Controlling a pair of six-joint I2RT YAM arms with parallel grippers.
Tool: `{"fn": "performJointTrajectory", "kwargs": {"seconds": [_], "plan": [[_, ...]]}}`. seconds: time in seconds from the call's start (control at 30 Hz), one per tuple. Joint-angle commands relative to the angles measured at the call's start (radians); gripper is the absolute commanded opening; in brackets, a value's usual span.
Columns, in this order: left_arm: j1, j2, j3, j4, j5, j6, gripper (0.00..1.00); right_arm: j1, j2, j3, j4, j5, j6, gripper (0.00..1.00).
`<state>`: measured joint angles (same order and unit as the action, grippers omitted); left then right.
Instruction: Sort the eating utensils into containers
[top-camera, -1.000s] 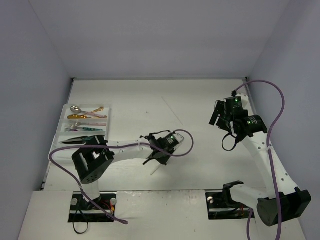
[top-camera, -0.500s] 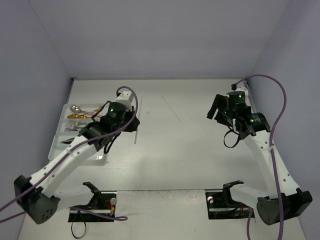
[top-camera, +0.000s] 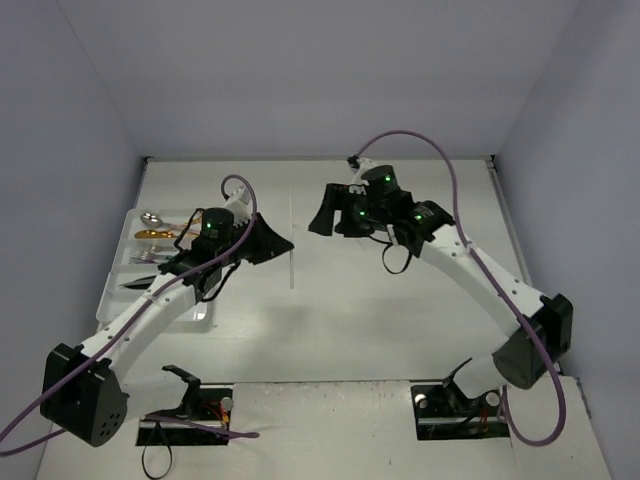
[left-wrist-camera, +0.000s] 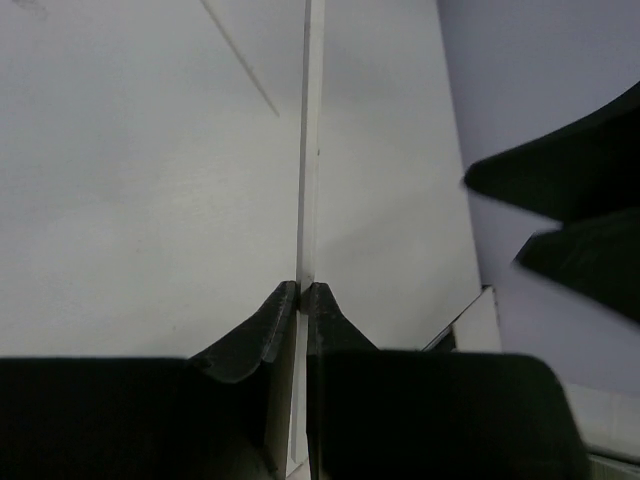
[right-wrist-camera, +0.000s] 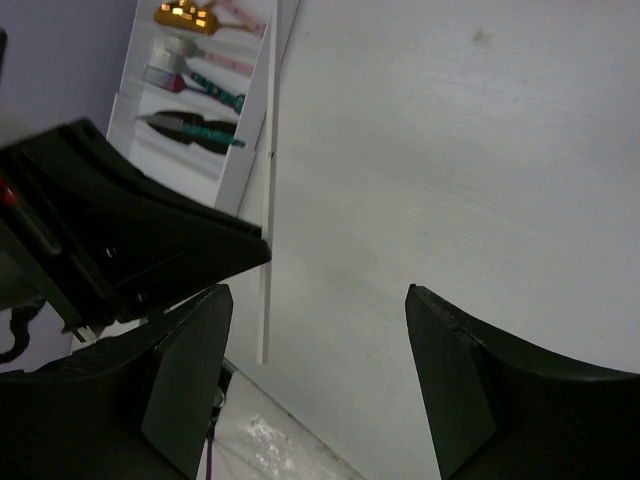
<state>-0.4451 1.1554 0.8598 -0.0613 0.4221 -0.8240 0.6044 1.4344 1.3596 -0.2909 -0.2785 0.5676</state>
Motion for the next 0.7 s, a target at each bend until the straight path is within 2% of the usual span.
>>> {"fn": "performJointTrajectory", "kwargs": {"seconds": [0.0, 0.3, 0.4, 0.47, 0.6, 0.67], "plan": [[0.069, 0.025, 0.117, 0.283, 0.102, -0.147, 0.00, 0.095, 0.130, 0.128, 0.127, -0.079, 0.021, 0.67], [0.125, 0.069, 0.156, 0.369, 0.115, -0.239, 0.00, 0.106, 0.243, 0.251, 0.136, -0.146, -0.003, 0.67], [0.136, 0.083, 0.154, 0.402, 0.130, -0.275, 0.00, 0.106, 0.283, 0.277, 0.136, -0.158, -0.016, 0.62], [0.137, 0.085, 0.148, 0.408, 0.137, -0.287, 0.00, 0.106, 0.304, 0.297, 0.135, -0.164, -0.026, 0.53], [0.142, 0.082, 0.132, 0.406, 0.143, -0.290, 0.00, 0.106, 0.334, 0.340, 0.133, -0.183, -0.034, 0.09], [0.156, 0.079, 0.125, 0.408, 0.148, -0.290, 0.00, 0.106, 0.340, 0.346, 0.133, -0.189, -0.035, 0.00]]}}
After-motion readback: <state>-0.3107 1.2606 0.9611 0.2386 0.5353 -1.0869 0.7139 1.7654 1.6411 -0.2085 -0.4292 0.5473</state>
